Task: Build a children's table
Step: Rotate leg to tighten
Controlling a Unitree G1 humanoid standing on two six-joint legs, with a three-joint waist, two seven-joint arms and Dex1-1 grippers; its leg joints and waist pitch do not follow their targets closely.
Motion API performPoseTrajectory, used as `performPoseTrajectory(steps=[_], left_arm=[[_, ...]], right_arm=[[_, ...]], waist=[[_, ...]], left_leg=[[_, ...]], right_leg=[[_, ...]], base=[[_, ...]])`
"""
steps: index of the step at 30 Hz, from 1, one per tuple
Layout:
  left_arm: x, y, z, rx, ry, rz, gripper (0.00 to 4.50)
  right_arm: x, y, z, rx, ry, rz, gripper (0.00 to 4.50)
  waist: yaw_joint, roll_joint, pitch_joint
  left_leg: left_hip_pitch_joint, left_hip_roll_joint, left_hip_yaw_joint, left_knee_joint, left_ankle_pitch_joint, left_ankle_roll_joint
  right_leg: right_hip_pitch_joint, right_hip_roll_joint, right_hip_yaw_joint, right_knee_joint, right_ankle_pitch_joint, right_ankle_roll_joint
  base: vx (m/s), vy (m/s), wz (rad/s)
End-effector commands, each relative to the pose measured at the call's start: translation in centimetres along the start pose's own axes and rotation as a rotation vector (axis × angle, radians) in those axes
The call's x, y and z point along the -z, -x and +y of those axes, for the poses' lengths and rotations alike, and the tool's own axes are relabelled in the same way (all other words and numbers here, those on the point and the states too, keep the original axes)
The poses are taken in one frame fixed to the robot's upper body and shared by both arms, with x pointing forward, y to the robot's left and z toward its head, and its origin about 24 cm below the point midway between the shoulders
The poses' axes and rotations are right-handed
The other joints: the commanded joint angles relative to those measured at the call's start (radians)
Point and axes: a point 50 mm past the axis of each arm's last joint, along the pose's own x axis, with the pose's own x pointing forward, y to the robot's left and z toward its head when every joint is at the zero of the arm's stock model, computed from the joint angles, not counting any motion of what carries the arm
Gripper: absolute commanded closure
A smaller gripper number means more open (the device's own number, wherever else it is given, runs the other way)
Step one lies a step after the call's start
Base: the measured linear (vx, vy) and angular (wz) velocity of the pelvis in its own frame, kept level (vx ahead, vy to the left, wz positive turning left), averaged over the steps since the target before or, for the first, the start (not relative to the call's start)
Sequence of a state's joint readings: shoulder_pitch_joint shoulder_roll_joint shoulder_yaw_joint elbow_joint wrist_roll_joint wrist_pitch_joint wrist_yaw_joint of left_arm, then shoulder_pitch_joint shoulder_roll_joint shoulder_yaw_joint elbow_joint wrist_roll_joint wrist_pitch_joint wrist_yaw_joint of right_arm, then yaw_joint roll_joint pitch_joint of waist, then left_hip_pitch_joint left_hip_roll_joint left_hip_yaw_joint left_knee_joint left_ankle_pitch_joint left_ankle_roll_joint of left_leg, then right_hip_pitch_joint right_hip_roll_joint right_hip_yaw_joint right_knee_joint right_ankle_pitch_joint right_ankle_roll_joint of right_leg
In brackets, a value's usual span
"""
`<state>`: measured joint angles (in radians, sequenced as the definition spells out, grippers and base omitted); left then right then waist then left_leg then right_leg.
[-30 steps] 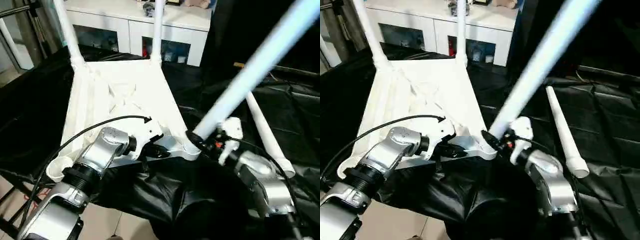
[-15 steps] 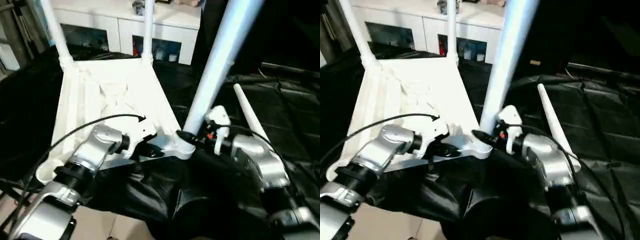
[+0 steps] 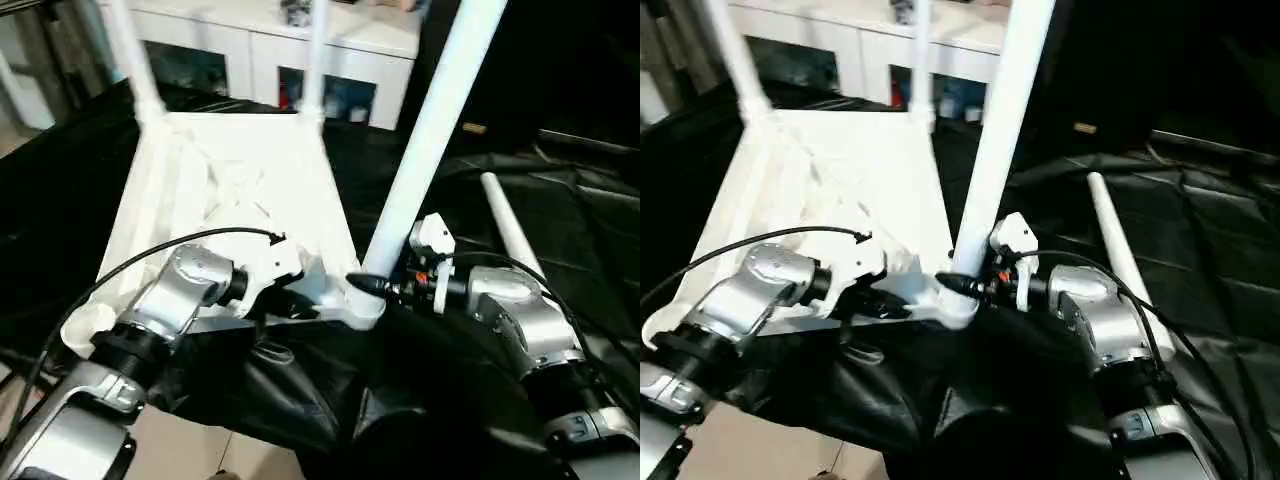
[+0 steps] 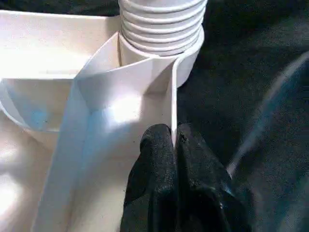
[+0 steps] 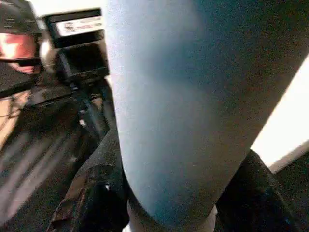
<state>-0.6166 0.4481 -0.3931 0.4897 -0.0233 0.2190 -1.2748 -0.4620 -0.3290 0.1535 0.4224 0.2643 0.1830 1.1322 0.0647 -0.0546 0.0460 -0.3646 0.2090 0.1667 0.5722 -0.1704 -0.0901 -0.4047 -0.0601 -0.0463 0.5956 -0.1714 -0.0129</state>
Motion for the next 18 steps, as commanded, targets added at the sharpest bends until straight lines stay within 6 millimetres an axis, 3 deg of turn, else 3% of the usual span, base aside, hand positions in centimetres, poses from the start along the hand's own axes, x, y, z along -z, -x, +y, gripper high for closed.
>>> performPoseTrajectory(steps=[1,8,12,18], left_arm=[[-1.9,-0.4,-0.5,0.062,-0.077,-0.054,4.50],[-2.1,-0.6,0.7,-0.047,-0.047,-0.058,4.50],[-2.1,-0.6,0.9,-0.079,-0.035,-0.053,4.50],[-1.9,-0.5,1.0,-0.097,-0.026,-0.056,4.50]], right_arm=[[3.5,-0.2,1.4,-0.071,-0.094,0.128,2.61],[3.8,-0.4,1.6,-0.048,-0.074,0.127,2.61],[4.1,-0.4,2.0,-0.047,-0.038,0.141,2.61],[4.1,-0.4,1.9,-0.029,-0.019,0.137,2.61]], waist=[[0.002,0.016,-0.058],[0.007,0.014,-0.055],[0.016,0.014,-0.051],[0.016,0.011,-0.052]], left_leg=[[0.012,0.022,0.005,-0.065,-0.221,0.024],[0.017,0.022,0.006,-0.066,-0.260,0.008],[0.023,0.022,0.003,-0.071,-0.317,-0.005],[0.022,0.021,0.001,-0.072,-0.324,-0.003]], right_leg=[[0.049,-0.065,0.036,-0.059,-0.175,-0.220],[0.046,-0.065,0.038,-0.067,-0.244,-0.202],[0.042,-0.068,0.039,-0.079,-0.357,-0.165],[0.042,-0.066,0.039,-0.079,-0.358,-0.163]], base=[[0.000,0.000,0.00],[0.000,0.000,0.00],[0.000,0.000,0.00],[0.000,0.000,0.00]])
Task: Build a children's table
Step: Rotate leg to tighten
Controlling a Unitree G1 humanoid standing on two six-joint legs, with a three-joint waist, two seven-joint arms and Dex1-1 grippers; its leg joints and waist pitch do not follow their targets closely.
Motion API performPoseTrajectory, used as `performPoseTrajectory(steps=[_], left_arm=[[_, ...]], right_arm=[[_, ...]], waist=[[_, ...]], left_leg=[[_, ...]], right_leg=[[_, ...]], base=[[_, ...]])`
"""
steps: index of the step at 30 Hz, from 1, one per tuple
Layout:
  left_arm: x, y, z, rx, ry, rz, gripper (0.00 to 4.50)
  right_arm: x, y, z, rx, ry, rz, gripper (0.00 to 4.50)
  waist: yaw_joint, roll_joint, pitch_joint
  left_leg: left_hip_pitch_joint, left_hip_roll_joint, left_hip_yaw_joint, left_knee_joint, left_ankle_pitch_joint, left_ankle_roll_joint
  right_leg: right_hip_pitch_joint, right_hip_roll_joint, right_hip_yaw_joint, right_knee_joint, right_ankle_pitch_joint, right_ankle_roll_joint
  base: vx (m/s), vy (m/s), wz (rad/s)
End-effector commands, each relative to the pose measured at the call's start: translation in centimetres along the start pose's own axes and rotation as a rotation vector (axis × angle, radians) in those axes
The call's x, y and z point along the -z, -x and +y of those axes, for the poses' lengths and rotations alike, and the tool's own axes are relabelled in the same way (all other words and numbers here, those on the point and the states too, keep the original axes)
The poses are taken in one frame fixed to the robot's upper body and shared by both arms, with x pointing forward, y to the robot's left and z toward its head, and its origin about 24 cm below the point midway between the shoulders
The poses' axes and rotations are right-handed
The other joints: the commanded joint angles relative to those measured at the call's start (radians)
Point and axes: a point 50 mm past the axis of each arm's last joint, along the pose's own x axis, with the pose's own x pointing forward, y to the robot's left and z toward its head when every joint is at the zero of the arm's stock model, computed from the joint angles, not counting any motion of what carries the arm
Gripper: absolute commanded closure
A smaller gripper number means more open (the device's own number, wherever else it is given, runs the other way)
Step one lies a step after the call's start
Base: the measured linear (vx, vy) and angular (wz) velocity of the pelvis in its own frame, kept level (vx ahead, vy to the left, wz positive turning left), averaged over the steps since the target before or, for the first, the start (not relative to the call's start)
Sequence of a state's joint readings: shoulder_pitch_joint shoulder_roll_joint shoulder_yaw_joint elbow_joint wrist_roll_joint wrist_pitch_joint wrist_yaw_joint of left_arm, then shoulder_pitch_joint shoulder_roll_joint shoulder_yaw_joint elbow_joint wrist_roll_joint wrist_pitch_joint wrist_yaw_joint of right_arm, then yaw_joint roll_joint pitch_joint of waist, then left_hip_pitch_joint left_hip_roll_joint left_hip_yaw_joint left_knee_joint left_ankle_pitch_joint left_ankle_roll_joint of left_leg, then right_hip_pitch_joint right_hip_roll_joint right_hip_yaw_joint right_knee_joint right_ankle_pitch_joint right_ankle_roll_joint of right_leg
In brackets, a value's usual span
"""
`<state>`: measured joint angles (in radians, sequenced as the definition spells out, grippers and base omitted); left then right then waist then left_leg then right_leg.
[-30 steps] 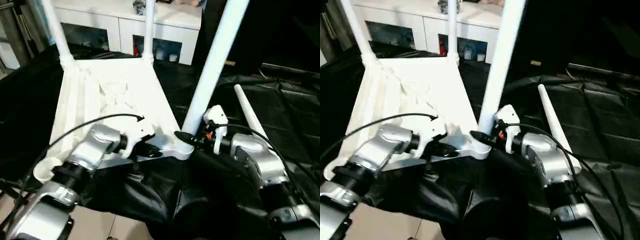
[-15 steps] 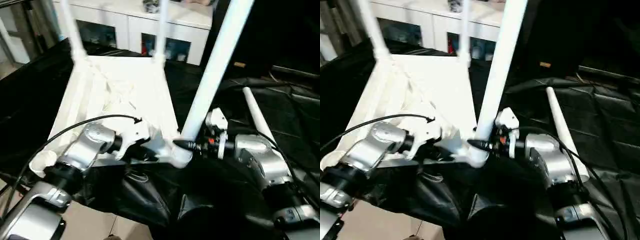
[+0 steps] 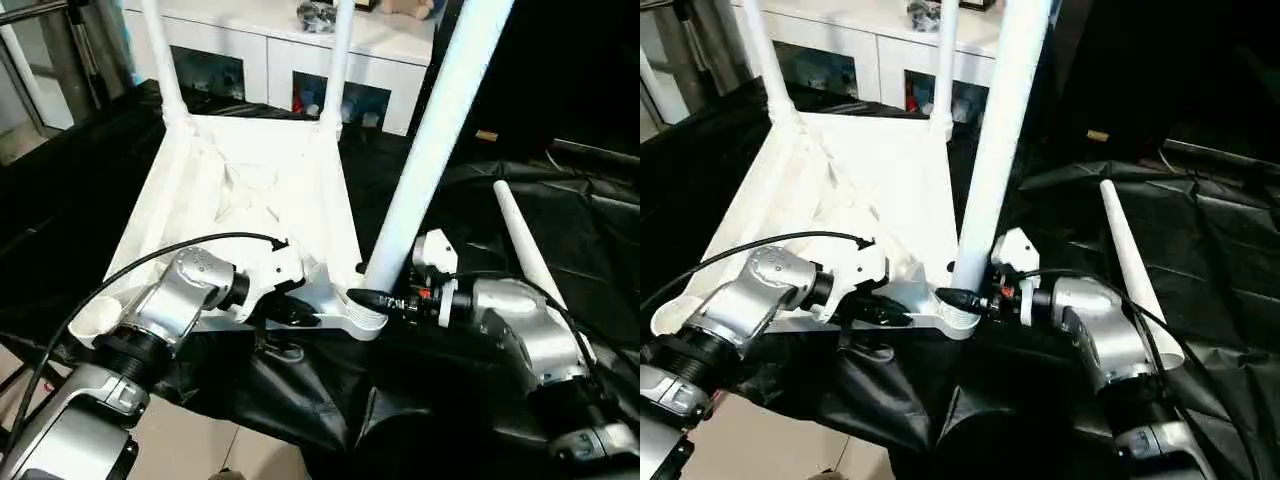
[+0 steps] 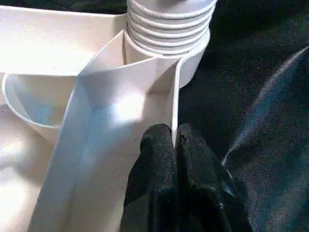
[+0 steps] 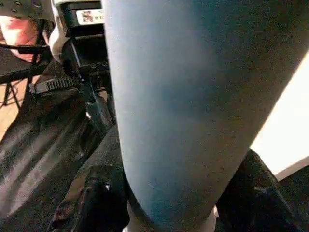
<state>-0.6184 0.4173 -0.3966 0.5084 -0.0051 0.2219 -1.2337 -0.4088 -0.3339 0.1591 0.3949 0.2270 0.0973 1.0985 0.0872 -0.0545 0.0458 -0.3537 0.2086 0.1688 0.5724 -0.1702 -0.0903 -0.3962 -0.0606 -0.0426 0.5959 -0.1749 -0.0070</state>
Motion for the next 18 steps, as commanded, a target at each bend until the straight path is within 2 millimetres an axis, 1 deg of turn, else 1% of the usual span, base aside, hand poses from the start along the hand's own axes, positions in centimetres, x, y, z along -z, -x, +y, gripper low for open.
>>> performPoseTrajectory(steps=[1,2,3,5,8,9,10,11,12,13,14,15,16,17,18], left_arm=[[-1.9,0.3,0.9,-0.075,-0.032,-0.059,4.50],[-1.9,0.4,1.0,-0.076,-0.031,-0.059,4.50],[-1.9,0.4,1.0,-0.078,-0.031,-0.060,4.50],[-1.8,0.4,1.0,-0.079,-0.029,-0.060,4.50],[-1.9,0.2,1.1,-0.093,-0.014,-0.068,4.50],[-1.9,0.2,1.2,-0.098,-0.007,-0.071,4.50],[-2.0,0.1,1.3,-0.117,0.005,-0.073,4.50],[-2.0,0.1,1.3,-0.117,0.005,-0.073,4.50],[-2.1,0.0,1.6,-0.146,0.020,-0.075,4.50],[-2.6,-0.6,2.3,-0.243,0.071,-0.093,4.50],[-2.6,-0.7,2.4,-0.252,0.076,-0.095,4.50],[-2.8,-0.9,2.6,-0.281,0.092,-0.100,4.50],[-3.3,-1.5,2.9,-0.316,0.119,-0.116,4.50],[-4.1,-2.4,3.1,-0.366,0.154,-0.133,4.50],[-4.1,-2.5,3.2,-0.370,0.156,-0.133,4.50]], right_arm=[[3.3,-0.7,1.6,-0.068,-0.084,0.130,2.61],[3.3,-0.7,1.6,-0.066,-0.083,0.131,2.61],[3.3,-0.7,1.6,-0.064,-0.081,0.133,2.61],[3.5,-0.7,1.5,-0.059,-0.077,0.137,2.61],[3.7,-0.7,1.3,-0.024,-0.085,0.142,2.61],[3.8,-0.7,1.1,-0.007,-0.090,0.142,2.61],[3.9,-0.8,0.7,0.046,-0.093,0.144,2.61],[3.9,-0.8,0.7,0.046,-0.093,0.144,2.61],[4.1,-0.9,0.1,0.127,-0.092,0.152,2.61],[4.7,-1.2,-1.2,0.335,-0.113,0.170,2.61],[4.7,-1.3,-1.4,0.352,-0.116,0.171,2.61],[4.9,-1.4,-1.7,0.405,-0.129,0.175,2.61],[5.0,-1.8,-2.0,0.476,-0.167,0.172,2.61],[5.3,-2.6,-2.2,0.553,-0.228,0.168,2.61],[5.3,-2.7,-2.2,0.557,-0.231,0.169,2.61]], waist=[[-0.006,0.011,-0.052],[-0.007,0.008,-0.052],[-0.006,0.011,-0.052],[-0.007,0.009,-0.053],[-0.007,0.009,-0.052],[-0.009,0.010,-0.050],[-0.010,0.010,-0.050],[-0.012,0.010,-0.048],[-0.013,0.009,-0.048],[-0.021,0.010,-0.047],[-0.024,0.010,-0.047],[-0.032,0.007,-0.050],[-0.039,0.009,-0.048],[-0.043,0.010,-0.048],[-0.045,0.009,-0.048]], left_leg=[[0.010,0.021,-0.001,-0.072,-0.322,-0.001],[0.010,0.021,-0.001,-0.072,-0.321,0.000],[0.011,0.022,-0.001,-0.072,-0.321,0.000],[0.009,0.022,-0.001,-0.072,-0.317,0.001],[0.009,0.021,0.000,-0.072,-0.316,0.002],[0.010,0.020,-0.001,-0.073,-0.326,-0.001],[0.010,0.020,-0.002,-0.073,-0.334,-0.005],[0.010,0.018,-0.002,-0.073,-0.342,-0.007],[0.011,0.018,-0.003,-0.073,-0.349,-0.014],[0.009,0.015,-0.004,-0.073,-0.356,-0.025],[0.010,0.014,-0.006,-0.073,-0.365,-0.032],[0.009,0.012,-0.011,-0.072,-0.366,-0.038],[0.003,0.009,-0.010,-0.072,-0.363,-0.034],[0.006,0.009,-0.010,-0.071,-0.374,-0.031],[0.009,0.008,-0.011,-0.069,-0.384,-0.030]], right_leg=[[0.034,-0.066,0.035,-0.079,-0.352,-0.169],[0.034,-0.065,0.035,-0.079,-0.353,-0.168],[0.033,-0.066,0.035,-0.079,-0.353,-0.169],[0.034,-0.066,0.035,-0.078,-0.346,-0.170],[0.034,-0.066,0.035,-0.079,-0.350,-0.169],[0.032,-0.066,0.034,-0.080,-0.367,-0.167],[0.032,-0.067,0.034,-0.082,-0.389,-0.162],[0.030,-0.065,0.033,-0.084,-0.405,-0.159],[0.029,-0.068,0.033,-0.086,-0.435,-0.147],[0.027,-0.068,0.031,-0.089,-0.466,-0.139],[0.025,-0.067,0.029,-0.090,-0.488,-0.132],[0.030,-0.068,0.025,-0.092,-0.511,-0.119],[0.030,-0.066,0.025,-0.095,-0.525,-0.108],[0.026,-0.067,0.024,-0.101,-0.539,-0.104],[0.023,-0.065,0.022,-0.102,-0.547,-0.104]], base=[[0.000,0.000,0.00],[0.000,0.000,0.00],[0.000,0.000,0.00],[0.000,0.000,0.00],[0.000,0.000,0.00],[0.000,0.000,0.00],[0.000,0.000,0.00],[0.000,0.000,0.00],[0.000,0.000,0.00],[0.000,0.000,0.00],[0.000,0.000,0.00],[0.000,0.000,0.00],[0.000,0.000,0.00],[0.000,0.000,0.00],[0.000,0.000,0.00]])
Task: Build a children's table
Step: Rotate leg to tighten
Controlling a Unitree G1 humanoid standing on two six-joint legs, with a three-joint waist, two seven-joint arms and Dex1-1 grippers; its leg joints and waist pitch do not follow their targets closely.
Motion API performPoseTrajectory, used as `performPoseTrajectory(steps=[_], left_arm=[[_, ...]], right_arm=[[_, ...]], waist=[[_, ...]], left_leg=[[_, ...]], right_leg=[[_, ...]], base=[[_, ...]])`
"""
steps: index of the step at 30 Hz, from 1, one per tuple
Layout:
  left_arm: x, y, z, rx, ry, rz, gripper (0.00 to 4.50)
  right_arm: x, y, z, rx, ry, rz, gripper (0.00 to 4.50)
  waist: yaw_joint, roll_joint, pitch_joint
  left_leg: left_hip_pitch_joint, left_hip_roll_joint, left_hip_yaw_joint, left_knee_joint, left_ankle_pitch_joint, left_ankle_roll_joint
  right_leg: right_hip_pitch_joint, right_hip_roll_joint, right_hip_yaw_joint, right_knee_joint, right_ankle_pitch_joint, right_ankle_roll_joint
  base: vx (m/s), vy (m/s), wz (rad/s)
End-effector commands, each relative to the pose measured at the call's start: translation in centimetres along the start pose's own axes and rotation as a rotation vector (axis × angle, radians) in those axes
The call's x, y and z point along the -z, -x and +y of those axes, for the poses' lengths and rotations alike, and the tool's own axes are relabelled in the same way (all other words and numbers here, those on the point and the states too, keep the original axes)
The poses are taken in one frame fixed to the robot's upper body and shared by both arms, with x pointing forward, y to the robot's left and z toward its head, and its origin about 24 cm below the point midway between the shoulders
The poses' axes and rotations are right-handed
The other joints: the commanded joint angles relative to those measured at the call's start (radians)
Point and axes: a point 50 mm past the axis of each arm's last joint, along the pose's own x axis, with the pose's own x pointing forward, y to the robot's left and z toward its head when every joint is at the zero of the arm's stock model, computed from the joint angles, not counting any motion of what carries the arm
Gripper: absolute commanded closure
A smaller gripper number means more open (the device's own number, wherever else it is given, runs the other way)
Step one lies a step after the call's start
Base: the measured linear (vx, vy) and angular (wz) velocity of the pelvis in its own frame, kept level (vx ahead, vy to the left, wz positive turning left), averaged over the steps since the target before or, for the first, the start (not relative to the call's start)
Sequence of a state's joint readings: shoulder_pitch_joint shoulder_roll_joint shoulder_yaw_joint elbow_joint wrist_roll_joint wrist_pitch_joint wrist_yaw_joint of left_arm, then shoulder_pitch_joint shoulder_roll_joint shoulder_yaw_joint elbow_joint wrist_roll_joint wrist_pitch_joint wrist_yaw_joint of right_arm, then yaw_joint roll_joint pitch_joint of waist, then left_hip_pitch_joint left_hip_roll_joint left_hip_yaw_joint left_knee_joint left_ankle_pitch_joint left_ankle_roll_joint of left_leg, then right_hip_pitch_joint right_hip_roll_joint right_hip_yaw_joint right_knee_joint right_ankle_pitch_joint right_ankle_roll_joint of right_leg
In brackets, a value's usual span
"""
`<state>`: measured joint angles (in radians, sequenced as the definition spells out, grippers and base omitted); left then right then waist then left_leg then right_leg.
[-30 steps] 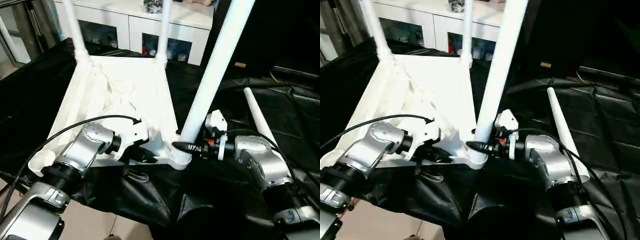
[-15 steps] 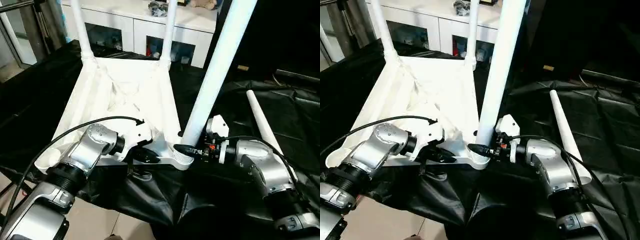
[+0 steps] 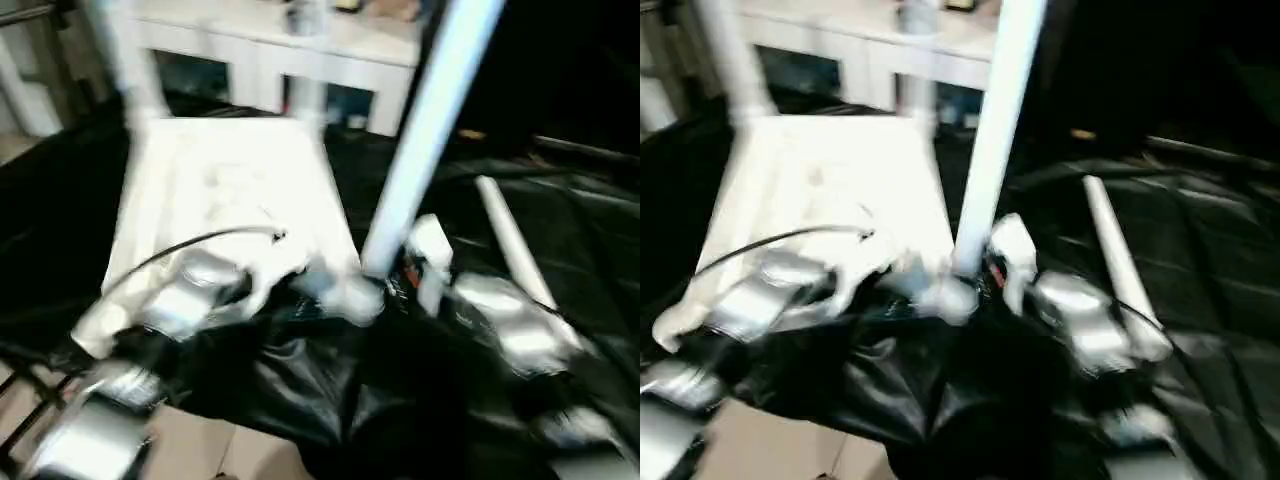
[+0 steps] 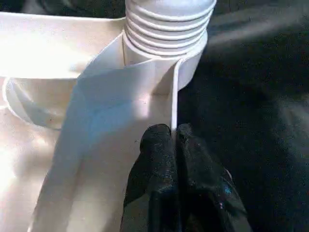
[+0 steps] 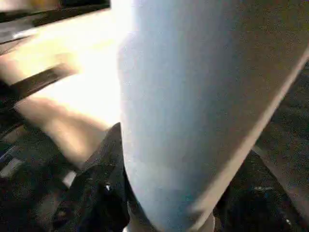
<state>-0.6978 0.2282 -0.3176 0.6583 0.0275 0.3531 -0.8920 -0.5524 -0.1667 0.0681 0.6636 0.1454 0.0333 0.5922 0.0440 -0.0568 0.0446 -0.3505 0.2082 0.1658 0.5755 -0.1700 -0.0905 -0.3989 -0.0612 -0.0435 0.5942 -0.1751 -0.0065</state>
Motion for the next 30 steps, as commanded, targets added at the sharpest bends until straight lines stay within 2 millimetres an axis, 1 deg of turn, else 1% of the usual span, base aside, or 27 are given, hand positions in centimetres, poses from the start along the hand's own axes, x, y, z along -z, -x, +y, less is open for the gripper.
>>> performPoseTrajectory(steps=[1,2,3,4,5,6,8,10,12,13,14,16,20,21,23,24,25,26,27,29,30], left_arm=[[-3.2,-0.1,0.8,-0.102,-0.003,-0.102,4.50],[-3.5,-0.7,0.6,-0.124,0.006,-0.102,4.50],[-4.3,-1.9,0.0,-0.149,0.024,-0.103,4.50],[-4.3,-1.9,0.0,-0.149,0.024,-0.103,4.50],[-4.5,-2.4,-0.3,-0.152,0.025,-0.100,4.50],[-4.6,-2.6,-0.5,-0.155,0.022,-0.097,4.50],[-4.8,-3.2,-0.8,-0.166,0.010,-0.081,4.50],[-4.8,-3.3,-0.9,-0.168,0.011,-0.078,4.50],[-4.7,-3.4,-1.0,-0.164,0.017,-0.073,4.50],[-4.6,-3.4,-0.9,-0.168,0.018,-0.070,4.50],[-4.6,-3.4,-0.9,-0.171,0.019,-0.069,4.50],[-4.5,-3.3,-0.7,-0.180,0.021,-0.067,4.50],[-4.5,-3.2,-0.6,-0.182,0.022,-0.069,4.50],[-4.5,-3.2,-0.6,-0.180,0.019,-0.071,4.50],[-4.5,-3.1,-0.6,-0.176,0.014,-0.076,4.50],[-4.6,-3.1,-0.6,-0.172,0.008,-0.080,4.50],[-4.6,-3.0,-0.5,-0.170,0.003,-0.082,4.50],[-4.6,-3.0,-0.5,-0.168,-0.005,-0.084,4.50],[-4.6,-3.0,-0.5,-0.167,-0.007,-0.085,4.50],[-4.6,-2.7,-0.4,-0.154,-0.035,-0.091,4.50],[-4.5,-2.5,-0.3,-0.149,-0.040,-0.092,4.50]], right_arm=[[5.3,0.5,0.6,0.088,-0.100,0.242,2.61],[5.4,0.1,0.8,0.127,-0.130,0.254,2.61],[5.4,-0.9,1.2,0.186,-0.184,0.271,2.61],[5.4,-0.9,1.2,0.186,-0.184,0.271,2.61],[5.4,-1.4,1.5,0.200,-0.202,0.275,2.61],[5.3,-1.6,1.6,0.203,-0.212,0.277,2.61],[5.1,-2.2,1.9,0.222,-0.238,0.278,2.61],[5.0,-2.4,2.0,0.225,-0.250,0.279,2.61],[5.0,-2.7,2.1,0.225,-0.241,0.286,2.61],[5.0,-2.8,2.2,0.218,-0.230,0.291,2.61],[5.0,-2.8,2.2,0.217,-0.229,0.292,2.61],[5.0,-2.9,2.3,0.217,-0.234,0.292,2.61],[4.9,-3.0,2.3,0.216,-0.220,0.293,2.61],[4.8,-3.0,2.2,0.219,-0.216,0.294,2.61],[4.5,-3.1,2.2,0.214,-0.221,0.273,2.61],[4.3,-3.2,2.1,0.208,-0.227,0.260,2.26],[4.0,-3.2,2.0,0.201,-0.229,0.243,2.05],[3.8,-3.3,2.0,0.198,-0.231,0.229,2.05],[3.7,-3.3,1.9,0.196,-0.231,0.226,1.88],[3.0,-3.4,1.7,0.180,-0.224,0.186,1.83],[2.7,-3.4,1.6,0.174,-0.227,0.175,1.75]], waist=[[-0.004,0.012,-0.048],[-0.004,0.014,-0.048],[-0.006,0.017,-0.047],[-0.011,0.016,-0.048],[-0.009,0.019,-0.049],[-0.012,0.017,-0.049],[-0.010,0.017,-0.050],[-0.010,0.019,-0.052],[-0.011,0.015,-0.051],[-0.010,0.018,-0.051],[-0.011,0.018,-0.050],[-0.012,0.016,-0.050],[-0.013,0.018,-0.047],[-0.014,0.018,-0.047],[-0.014,0.018,-0.046],[-0.014,0.018,-0.047],[-0.015,0.018,-0.046],[-0.016,0.018,-0.046],[-0.015,0.019,-0.047],[-0.014,0.020,-0.049],[-0.014,0.018,-0.049]], left_leg=[[0.011,0.007,-0.006,-0.068,-0.398,-0.025],[0.010,0.007,-0.007,-0.068,-0.398,-0.021],[0.008,0.007,-0.008,-0.069,-0.400,-0.016],[0.010,0.005,-0.007,-0.067,-0.406,-0.017],[0.011,0.005,-0.006,-0.068,-0.410,-0.013],[0.007,0.005,-0.006,-0.068,-0.411,-0.010],[0.009,0.007,-0.007,-0.069,-0.413,-0.008],[0.006,0.008,-0.005,-0.071,-0.403,-0.005],[0.005,0.008,-0.004,-0.072,-0.404,-0.003],[0.005,0.009,-0.004,-0.072,-0.404,-0.003],[0.004,0.009,-0.005,-0.073,-0.411,-0.005],[0.007,0.008,-0.005,-0.073,-0.425,-0.005],[0.011,0.008,-0.007,-0.072,-0.451,-0.006],[0.009,0.008,-0.007,-0.073,-0.450,-0.006],[0.010,0.008,-0.008,-0.073,-0.460,-0.006],[0.010,0.008,-0.008,-0.073,-0.460,-0.006],[0.010,0.008,-0.009,-0.074,-0.465,-0.006],[0.010,0.008,-0.009,-0.074,-0.468,-0.006],[0.009,0.008,-0.009,-0.074,-0.468,-0.005],[0.007,0.010,-0.009,-0.075,-0.458,-0.003],[0.003,0.011,-0.009,-0.077,-0.443,-0.002]], right_leg=[[0.021,-0.063,0.023,-0.104,-0.548,-0.105],[0.022,-0.063,0.024,-0.103,-0.541,-0.108],[0.022,-0.062,0.023,-0.103,-0.534,-0.110],[0.019,-0.059,0.021,-0.104,-0.529,-0.112],[0.020,-0.059,0.021,-0.104,-0.522,-0.112],[0.020,-0.059,0.022,-0.105,-0.516,-0.112],[0.022,-0.059,0.021,-0.103,-0.496,-0.116],[0.024,-0.057,0.024,-0.097,-0.450,-0.130],[0.024,-0.058,0.025,-0.096,-0.437,-0.139],[0.025,-0.059,0.025,-0.096,-0.434,-0.142],[0.024,-0.059,0.025,-0.096,-0.440,-0.142],[0.022,-0.059,0.024,-0.098,-0.456,-0.138],[0.017,-0.060,0.022,-0.105,-0.506,-0.125],[0.017,-0.060,0.023,-0.105,-0.511,-0.121],[0.014,-0.060,0.022,-0.108,-0.523,-0.116],[0.014,-0.061,0.022,-0.108,-0.525,-0.115],[0.014,-0.060,0.021,-0.109,-0.533,-0.112],[0.013,-0.060,0.021,-0.109,-0.537,-0.110],[0.013,-0.061,0.021,-0.110,-0.538,-0.109],[0.014,-0.063,0.023,-0.110,-0.517,-0.117],[0.018,-0.061,0.024,-0.103,-0.488,-0.127]], base=[[0.000,0.000,0.00],[0.000,0.000,0.00],[0.000,0.000,0.00],[0.000,0.000,0.00],[0.000,0.000,0.00],[0.000,0.000,0.00],[0.000,0.000,0.00],[0.000,0.000,0.00],[0.000,0.000,0.00],[0.000,0.000,0.00],[0.000,0.000,0.00],[0.000,0.000,0.00],[0.000,0.000,0.00],[0.000,0.000,0.00],[0.000,0.000,0.00],[0.000,0.000,0.00],[0.000,0.000,0.00],[0.000,0.000,0.00],[0.000,0.000,0.00],[0.000,0.000,0.00],[0.000,0.000,0.00]])
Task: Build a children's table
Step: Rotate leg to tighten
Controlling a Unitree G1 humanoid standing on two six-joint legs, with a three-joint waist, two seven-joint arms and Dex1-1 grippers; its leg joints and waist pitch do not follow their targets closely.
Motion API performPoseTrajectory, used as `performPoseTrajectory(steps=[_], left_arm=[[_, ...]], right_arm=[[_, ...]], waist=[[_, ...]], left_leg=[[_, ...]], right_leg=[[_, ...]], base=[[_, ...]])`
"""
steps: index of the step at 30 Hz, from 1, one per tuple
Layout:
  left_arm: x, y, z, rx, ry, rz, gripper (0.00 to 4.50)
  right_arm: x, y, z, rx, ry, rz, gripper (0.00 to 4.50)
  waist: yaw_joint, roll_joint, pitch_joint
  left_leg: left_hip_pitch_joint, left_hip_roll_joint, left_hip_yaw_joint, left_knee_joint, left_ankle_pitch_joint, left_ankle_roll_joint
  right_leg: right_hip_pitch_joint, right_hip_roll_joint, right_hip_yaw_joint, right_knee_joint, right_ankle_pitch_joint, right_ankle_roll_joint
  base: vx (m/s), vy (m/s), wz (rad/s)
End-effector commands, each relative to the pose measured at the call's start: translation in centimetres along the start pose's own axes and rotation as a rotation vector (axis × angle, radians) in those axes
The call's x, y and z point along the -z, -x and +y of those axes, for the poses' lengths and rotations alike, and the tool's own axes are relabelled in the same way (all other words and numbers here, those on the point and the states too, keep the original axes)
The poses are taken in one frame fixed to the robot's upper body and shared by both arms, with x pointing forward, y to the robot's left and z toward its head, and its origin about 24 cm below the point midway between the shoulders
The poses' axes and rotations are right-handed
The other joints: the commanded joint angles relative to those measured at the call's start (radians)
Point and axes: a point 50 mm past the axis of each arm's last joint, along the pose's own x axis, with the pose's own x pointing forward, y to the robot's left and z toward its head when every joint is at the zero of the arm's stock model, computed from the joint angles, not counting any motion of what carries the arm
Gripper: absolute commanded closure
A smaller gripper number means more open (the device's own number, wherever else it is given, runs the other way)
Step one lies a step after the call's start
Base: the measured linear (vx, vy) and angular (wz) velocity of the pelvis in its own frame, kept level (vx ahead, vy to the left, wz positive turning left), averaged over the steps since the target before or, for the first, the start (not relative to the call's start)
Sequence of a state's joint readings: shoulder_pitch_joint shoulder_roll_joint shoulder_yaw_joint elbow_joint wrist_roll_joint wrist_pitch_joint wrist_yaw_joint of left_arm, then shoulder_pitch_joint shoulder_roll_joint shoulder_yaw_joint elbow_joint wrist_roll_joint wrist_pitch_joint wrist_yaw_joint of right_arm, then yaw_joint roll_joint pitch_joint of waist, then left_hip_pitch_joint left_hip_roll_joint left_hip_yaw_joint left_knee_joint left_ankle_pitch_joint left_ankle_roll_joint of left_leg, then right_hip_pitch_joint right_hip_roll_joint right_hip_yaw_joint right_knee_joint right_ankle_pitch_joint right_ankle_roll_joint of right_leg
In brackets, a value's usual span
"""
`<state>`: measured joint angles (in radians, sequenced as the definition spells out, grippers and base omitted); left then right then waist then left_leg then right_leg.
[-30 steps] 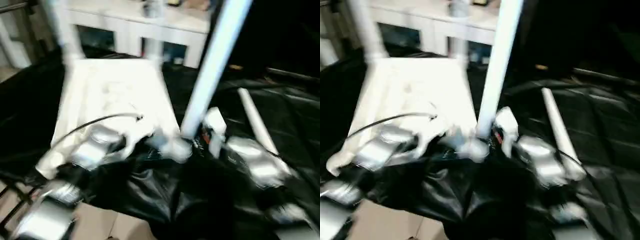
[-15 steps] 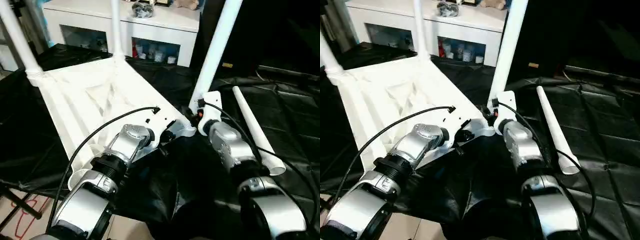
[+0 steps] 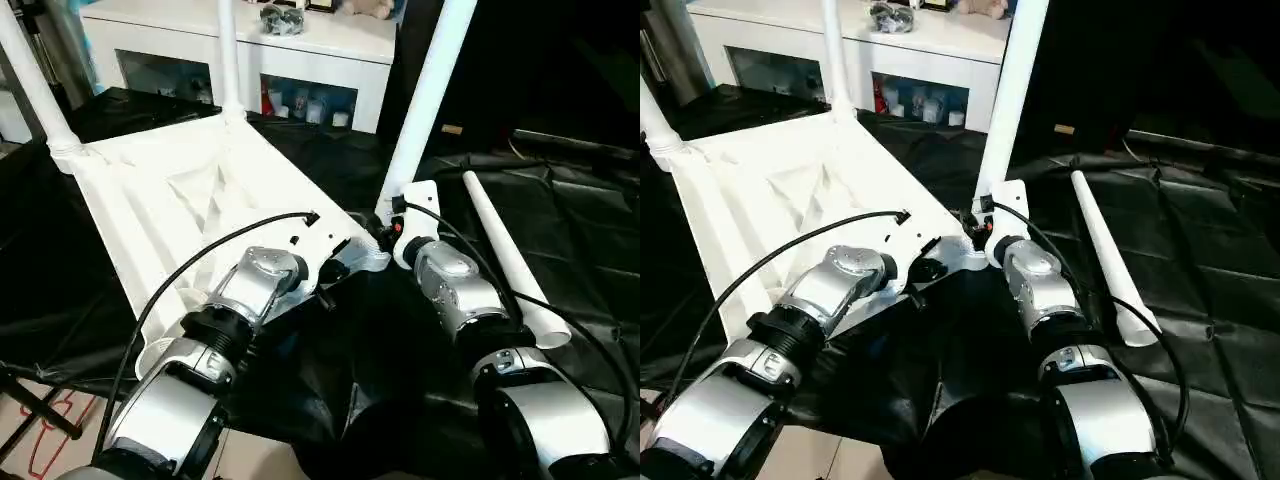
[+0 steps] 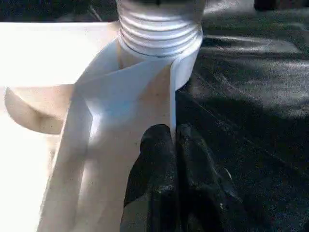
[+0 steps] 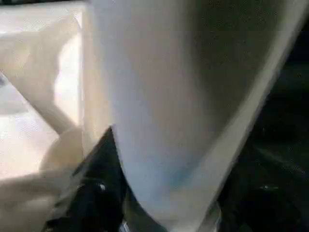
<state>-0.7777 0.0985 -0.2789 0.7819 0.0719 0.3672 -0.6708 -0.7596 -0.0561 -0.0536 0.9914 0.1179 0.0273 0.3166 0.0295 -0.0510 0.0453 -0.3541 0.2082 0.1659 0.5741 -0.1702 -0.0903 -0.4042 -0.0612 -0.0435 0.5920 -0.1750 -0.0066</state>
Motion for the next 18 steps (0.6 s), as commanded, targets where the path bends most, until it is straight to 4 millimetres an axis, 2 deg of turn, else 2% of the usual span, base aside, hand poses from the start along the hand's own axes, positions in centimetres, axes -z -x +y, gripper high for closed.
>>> performPoseTrajectory(steps=[1,4,5,7,9,10,11,12,13,15,18], left_arm=[[-2.6,0.1,-0.2,0.016,-0.072,-0.091,4.50],[-2.5,0.4,-0.1,0.032,-0.091,-0.098,4.50],[-2.4,0.6,-0.2,0.047,-0.102,-0.106,4.50],[-2.3,0.8,-0.2,0.077,-0.112,-0.113,4.50],[-2.1,1.1,-0.3,0.104,-0.123,-0.120,4.50],[-1.9,1.4,-0.3,0.135,-0.134,-0.125,4.50],[-1.8,1.6,-0.4,0.161,-0.136,-0.129,4.50],[-1.8,1.7,-0.5,0.177,-0.137,-0.133,4.50],[-1.7,1.8,-0.5,0.186,-0.133,-0.131,4.50],[-1.3,2.3,-0.3,0.214,-0.150,-0.128,4.50],[-0.8,2.8,-0.3,0.258,-0.178,-0.123,4.50]], right_arm=[[3.1,0.1,1.7,-0.087,-0.060,0.127,1.59],[2.3,0.1,1.5,-0.112,-0.043,0.096,1.38],[2.0,0.1,1.4,-0.123,-0.040,0.080,1.38],[1.2,0.2,1.2,-0.166,-0.036,0.048,1.15],[0.7,0.4,1.1,-0.209,-0.010,0.028,1.02],[0.3,0.8,1.1,-0.272,0.022,0.009,1.02],[0.1,1.0,1.1,-0.313,0.039,0.004,1.02],[0.0,1.2,1.1,-0.338,0.049,0.002,1.02],[0.0,1.4,1.2,-0.369,0.064,-0.001,1.02],[-0.2,2.2,0.9,-0.456,0.115,-0.004,1.02],[-0.3,3.4,0.6,-0.543,0.148,-0.004,1.02]], waist=[[0.001,0.013,-0.049],[0.003,0.014,-0.050],[0.004,0.011,-0.051],[0.009,0.012,-0.057],[0.013,0.014,-0.060],[0.017,0.017,-0.064],[0.018,0.015,-0.065],[0.021,0.015,-0.066],[0.023,0.017,-0.066],[0.027,0.018,-0.065],[0.034,0.017,-0.062]], left_leg=[[0.006,0.011,-0.007,-0.075,-0.434,0.001],[0.002,0.012,-0.004,-0.075,-0.401,0.006],[0.001,0.013,-0.002,-0.075,-0.387,0.008],[-0.005,0.015,0.002,-0.073,-0.313,0.020],[-0.005,0.017,0.006,-0.069,-0.268,0.034],[-0.004,0.019,0.009,-0.064,-0.224,0.043],[-0.007,0.018,0.010,-0.061,-0.198,0.052],[-0.013,0.017,0.010,-0.059,-0.148,0.072],[-0.011,0.016,0.012,-0.057,-0.120,0.086],[-0.010,0.017,0.014,-0.056,-0.103,0.099],[-0.006,0.018,0.015,-0.057,-0.128,0.102]], right_leg=[[0.024,-0.062,0.026,-0.099,-0.467,-0.135],[0.029,-0.063,0.029,-0.094,-0.430,-0.155],[0.030,-0.064,0.030,-0.093,-0.414,-0.159],[0.039,-0.064,0.033,-0.081,-0.310,-0.186],[0.042,-0.064,0.033,-0.073,-0.231,-0.210],[0.043,-0.063,0.034,-0.064,-0.158,-0.233],[0.047,-0.062,0.034,-0.059,-0.112,-0.243],[0.054,-0.061,0.033,-0.049,-0.034,-0.260],[0.053,-0.060,0.033,-0.044,0.012,-0.274],[0.055,-0.061,0.033,-0.042,0.040,-0.288],[0.054,-0.063,0.034,-0.046,0.007,-0.281]], base=[[0.000,0.000,0.00],[0.000,0.000,0.00],[0.000,0.000,0.00],[0.000,0.000,0.00],[0.000,0.000,0.00],[0.000,0.000,0.00],[0.000,0.000,0.00],[0.000,0.000,0.00],[0.062,0.000,0.01],[0.000,0.000,0.00],[0.000,0.000,0.00]])
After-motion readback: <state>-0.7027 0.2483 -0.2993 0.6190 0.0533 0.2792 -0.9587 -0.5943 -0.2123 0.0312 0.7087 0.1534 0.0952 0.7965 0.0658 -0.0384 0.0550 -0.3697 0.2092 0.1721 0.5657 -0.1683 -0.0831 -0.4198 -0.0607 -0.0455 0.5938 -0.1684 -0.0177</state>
